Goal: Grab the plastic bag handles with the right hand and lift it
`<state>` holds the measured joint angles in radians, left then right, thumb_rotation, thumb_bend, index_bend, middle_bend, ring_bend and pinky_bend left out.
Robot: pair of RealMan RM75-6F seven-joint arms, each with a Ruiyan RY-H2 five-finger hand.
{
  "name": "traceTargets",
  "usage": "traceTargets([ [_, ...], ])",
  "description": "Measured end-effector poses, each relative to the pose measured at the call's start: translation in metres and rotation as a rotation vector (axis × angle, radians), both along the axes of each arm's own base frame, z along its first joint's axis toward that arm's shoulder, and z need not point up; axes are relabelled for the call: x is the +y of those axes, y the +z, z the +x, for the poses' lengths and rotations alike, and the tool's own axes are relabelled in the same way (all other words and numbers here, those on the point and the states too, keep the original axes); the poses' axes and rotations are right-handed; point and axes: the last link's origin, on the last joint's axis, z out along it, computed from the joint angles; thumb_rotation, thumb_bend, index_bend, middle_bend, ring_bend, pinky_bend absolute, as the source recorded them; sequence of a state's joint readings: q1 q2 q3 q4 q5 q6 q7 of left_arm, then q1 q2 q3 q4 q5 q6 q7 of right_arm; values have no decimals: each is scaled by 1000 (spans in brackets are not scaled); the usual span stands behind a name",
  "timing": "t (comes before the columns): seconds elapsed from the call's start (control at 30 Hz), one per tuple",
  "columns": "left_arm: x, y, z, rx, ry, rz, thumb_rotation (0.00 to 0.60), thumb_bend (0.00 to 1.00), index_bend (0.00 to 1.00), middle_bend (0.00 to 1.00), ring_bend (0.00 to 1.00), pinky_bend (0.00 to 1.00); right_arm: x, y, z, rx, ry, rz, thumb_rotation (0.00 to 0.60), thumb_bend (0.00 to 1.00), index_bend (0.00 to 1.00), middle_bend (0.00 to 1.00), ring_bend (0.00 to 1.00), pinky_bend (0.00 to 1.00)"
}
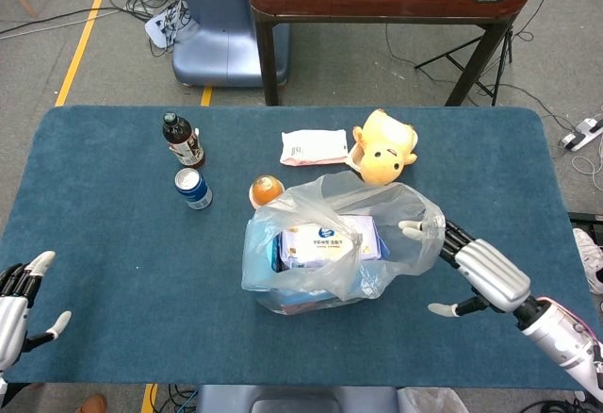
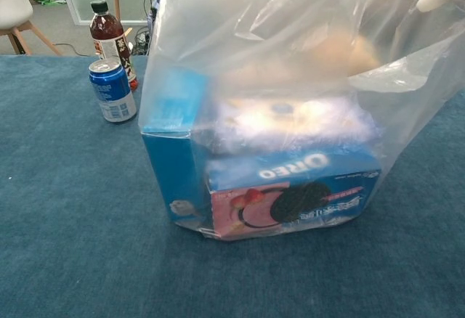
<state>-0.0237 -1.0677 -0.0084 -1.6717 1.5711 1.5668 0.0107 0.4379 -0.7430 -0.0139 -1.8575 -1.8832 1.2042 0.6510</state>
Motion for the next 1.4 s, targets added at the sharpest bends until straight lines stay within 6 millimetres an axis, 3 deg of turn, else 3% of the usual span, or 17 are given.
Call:
traceTargets([
  [0.3, -5, 2, -4, 4, 20, 6, 600, 222, 58, 117, 134, 90, -15, -15, 27, -125, 27, 182, 600, 0, 0, 57, 0, 36],
  [0.73, -7, 4, -5, 2, 23, 12, 600, 222, 58, 117, 134, 90, -36, -38, 28, -33, -26, 237, 600, 0, 0, 57, 0, 36],
  [0.9, -9, 5, -10, 5, 44, 17, 600, 222, 58, 117, 134, 90, -32, -33, 23, -45, -36, 215, 600, 0, 0, 57, 0, 36],
  [1.1, -7, 3, -8, 7, 36, 10, 600, 222, 58, 117, 133, 90, -24, -22, 3, -13, -83, 181, 600, 0, 0, 57, 0, 36],
  [1.4, -6, 2, -7, 11, 38, 6, 600, 222, 58, 117, 134, 90, -31, -25, -4, 22, -119, 174, 600, 0, 0, 57, 0, 36],
])
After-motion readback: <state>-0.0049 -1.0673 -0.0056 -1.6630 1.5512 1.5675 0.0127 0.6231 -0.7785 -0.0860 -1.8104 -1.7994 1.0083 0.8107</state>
